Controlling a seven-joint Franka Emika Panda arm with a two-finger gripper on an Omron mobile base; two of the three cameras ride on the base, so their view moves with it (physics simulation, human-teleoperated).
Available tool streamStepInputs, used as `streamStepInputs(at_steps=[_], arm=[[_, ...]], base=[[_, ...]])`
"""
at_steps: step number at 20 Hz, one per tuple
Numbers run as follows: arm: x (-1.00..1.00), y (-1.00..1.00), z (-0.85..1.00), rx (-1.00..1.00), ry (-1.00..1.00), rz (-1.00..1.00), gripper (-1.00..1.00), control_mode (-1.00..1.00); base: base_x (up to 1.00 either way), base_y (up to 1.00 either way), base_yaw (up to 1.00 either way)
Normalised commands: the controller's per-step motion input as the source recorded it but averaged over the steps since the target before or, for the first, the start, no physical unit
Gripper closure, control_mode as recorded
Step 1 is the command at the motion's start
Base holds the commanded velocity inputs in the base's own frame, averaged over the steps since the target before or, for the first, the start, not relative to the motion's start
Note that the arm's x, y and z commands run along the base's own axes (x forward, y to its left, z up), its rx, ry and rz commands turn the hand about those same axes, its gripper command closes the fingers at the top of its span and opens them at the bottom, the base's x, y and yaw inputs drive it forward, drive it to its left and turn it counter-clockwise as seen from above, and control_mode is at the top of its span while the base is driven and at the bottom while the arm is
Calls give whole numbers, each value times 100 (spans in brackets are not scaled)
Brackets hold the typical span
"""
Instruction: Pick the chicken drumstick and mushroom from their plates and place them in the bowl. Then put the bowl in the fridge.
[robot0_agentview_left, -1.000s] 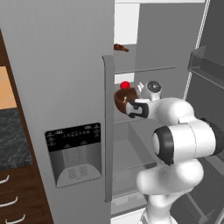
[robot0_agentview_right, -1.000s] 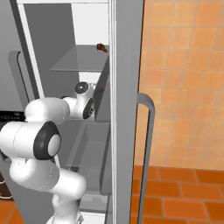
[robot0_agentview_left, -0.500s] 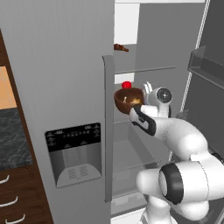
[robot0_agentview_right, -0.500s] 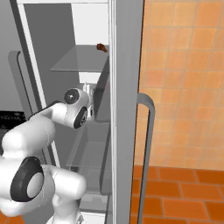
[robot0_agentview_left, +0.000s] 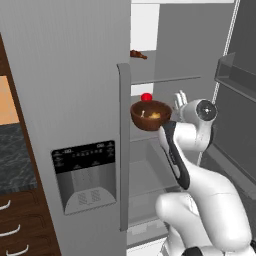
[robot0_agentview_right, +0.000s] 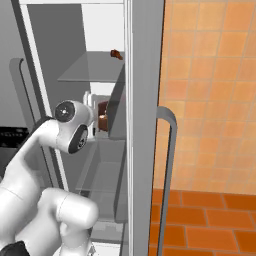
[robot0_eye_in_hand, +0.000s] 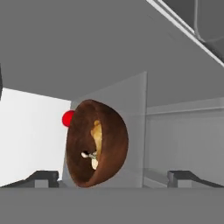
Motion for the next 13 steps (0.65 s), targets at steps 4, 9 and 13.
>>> streamStepInputs(at_steps=[4,9,13], arm=[[-92,0,55,0,1,0,-100,-100],[-96,0,51,0,8,0,-100,-100],[-68,10,60,1,12,0,-100,-100]], base=[[0,0,0],[0,0,0],[0,0,0]])
